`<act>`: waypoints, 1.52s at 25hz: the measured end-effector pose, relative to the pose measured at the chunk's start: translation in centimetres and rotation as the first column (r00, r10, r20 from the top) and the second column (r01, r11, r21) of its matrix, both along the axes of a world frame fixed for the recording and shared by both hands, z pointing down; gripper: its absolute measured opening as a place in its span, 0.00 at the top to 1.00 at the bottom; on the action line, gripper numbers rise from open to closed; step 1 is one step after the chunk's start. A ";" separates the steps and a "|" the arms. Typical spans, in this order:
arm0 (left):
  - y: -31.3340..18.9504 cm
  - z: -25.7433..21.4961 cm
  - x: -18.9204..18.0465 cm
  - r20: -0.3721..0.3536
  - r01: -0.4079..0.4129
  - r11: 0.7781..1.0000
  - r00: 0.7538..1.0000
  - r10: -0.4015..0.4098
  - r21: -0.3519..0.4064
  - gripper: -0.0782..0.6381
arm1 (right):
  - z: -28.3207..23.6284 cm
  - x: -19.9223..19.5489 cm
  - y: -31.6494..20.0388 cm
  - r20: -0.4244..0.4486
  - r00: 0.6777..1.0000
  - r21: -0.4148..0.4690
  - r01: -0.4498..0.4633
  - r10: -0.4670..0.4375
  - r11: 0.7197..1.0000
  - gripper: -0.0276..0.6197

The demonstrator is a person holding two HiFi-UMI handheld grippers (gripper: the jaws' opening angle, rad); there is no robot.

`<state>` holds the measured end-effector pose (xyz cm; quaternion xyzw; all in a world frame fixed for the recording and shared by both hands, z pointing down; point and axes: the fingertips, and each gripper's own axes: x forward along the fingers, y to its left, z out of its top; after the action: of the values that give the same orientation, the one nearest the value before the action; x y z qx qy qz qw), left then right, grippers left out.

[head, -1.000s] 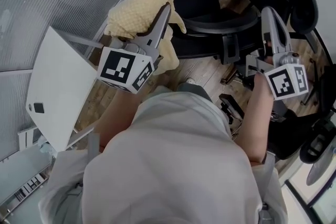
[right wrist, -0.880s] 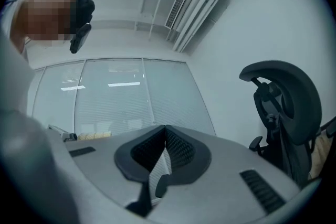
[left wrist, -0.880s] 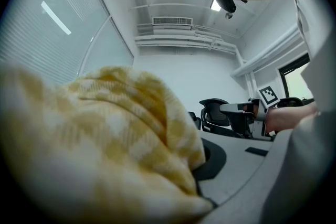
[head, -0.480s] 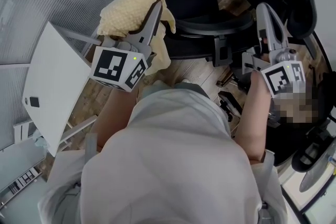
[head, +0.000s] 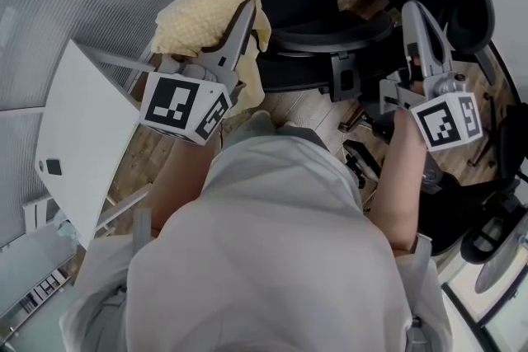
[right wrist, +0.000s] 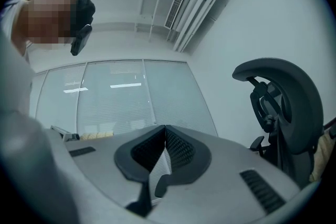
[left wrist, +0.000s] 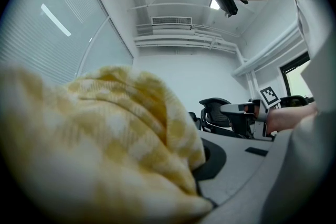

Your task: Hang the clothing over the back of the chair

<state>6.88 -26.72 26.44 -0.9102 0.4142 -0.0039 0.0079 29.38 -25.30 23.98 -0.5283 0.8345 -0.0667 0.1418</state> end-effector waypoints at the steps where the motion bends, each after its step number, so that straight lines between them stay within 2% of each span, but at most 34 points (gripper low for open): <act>1: -0.1 -0.1 0.1 -0.002 -0.011 1.000 1.000 0.011 -0.003 0.78 | 0.0 0.0 0.1 0.000 1.000 -0.001 -0.007 0.007 1.000 0.92; 4: -0.4 -0.2 0.7 0.000 -0.063 0.998 0.998 0.063 -0.017 0.78 | -0.3 0.1 0.3 0.002 0.999 -0.010 -0.040 0.040 0.999 0.92; 12: -0.8 -0.7 1.4 0.014 -0.185 0.982 0.983 0.186 -0.038 0.78 | -1.5 -1.2 0.0 -0.001 0.998 0.003 -0.063 0.063 0.998 0.92; 18: 0.3 -0.7 2.1 0.018 -0.291 0.956 0.956 0.292 -0.034 0.78 | -1.7 -1.9 0.1 -0.009 0.997 0.000 -0.081 0.081 0.997 0.92; 22: 2.4 -0.5 3.6 0.045 -0.415 0.909 0.908 0.416 -0.032 0.78 | -1.8 -2.0 0.2 -0.015 0.996 -0.002 -0.090 0.090 0.996 0.92; 27: 5.1 0.4 5.8 0.087 -0.562 0.825 0.820 0.565 -0.058 0.78 | -2.1 -1.9 0.3 -0.019 0.995 0.003 -0.101 0.101 0.995 0.92; 31: 6.8 0.4 7.0 0.086 -0.632 0.771 0.767 0.636 -0.075 0.78 | -2.4 -1.6 0.7 -0.024 0.994 0.010 -0.109 0.110 0.994 0.92; 38: 9.3 -2.7 7.9 0.060 -0.735 0.675 0.672 0.738 -0.072 0.78 | -2.8 -1.3 1.2 -0.032 0.993 0.024 -0.116 0.116 0.993 0.92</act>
<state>14.74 -17.43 23.76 -0.9988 0.0115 -0.0475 0.0071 28.06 -24.15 21.22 -0.5753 0.8053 -0.0403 0.1375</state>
